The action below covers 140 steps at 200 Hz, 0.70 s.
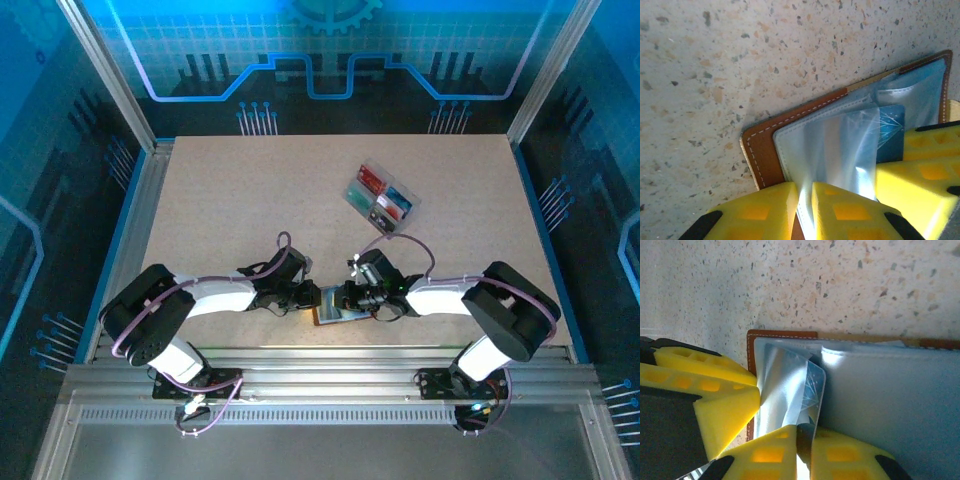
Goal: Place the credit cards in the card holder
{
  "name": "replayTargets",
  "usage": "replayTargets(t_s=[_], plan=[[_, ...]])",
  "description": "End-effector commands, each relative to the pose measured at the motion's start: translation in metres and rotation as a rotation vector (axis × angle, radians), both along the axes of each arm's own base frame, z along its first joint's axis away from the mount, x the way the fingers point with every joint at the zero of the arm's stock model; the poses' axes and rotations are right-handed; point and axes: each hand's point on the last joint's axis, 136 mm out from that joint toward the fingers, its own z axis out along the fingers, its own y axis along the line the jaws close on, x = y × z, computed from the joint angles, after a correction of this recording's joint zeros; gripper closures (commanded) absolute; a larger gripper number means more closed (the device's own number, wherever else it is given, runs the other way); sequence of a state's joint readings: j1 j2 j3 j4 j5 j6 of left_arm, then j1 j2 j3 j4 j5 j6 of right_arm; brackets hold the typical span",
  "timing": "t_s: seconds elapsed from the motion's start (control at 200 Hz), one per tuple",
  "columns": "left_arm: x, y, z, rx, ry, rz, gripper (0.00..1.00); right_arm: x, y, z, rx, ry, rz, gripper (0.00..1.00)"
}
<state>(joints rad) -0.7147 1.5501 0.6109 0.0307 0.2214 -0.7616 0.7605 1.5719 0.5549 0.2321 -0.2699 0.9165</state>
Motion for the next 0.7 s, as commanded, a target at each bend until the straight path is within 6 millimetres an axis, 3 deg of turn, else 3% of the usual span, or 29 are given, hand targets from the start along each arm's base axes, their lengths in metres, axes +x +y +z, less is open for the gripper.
replayTargets(t_s=[0.0,0.095,0.245,0.425,0.695], plan=[[-0.036,0.01,-0.034,0.095,0.137,-0.042,0.81,-0.015,0.007,-0.019,-0.075,0.014,0.104,0.84],[-0.035,0.01,-0.034,0.095,0.136,-0.042,0.81,-0.013,0.0,-0.019,-0.137,0.011,0.1,0.79],[-0.035,0.011,-0.033,0.095,0.135,-0.038,0.81,-0.013,-0.016,-0.012,-0.218,-0.013,0.08,0.56],[-0.034,0.011,-0.032,0.098,0.133,-0.035,0.81,-0.018,-0.029,-0.001,-0.268,-0.036,0.099,0.37],[-0.031,0.012,-0.027,0.098,0.122,-0.028,0.8,-0.023,-0.049,0.016,-0.359,-0.08,0.135,0.21]])
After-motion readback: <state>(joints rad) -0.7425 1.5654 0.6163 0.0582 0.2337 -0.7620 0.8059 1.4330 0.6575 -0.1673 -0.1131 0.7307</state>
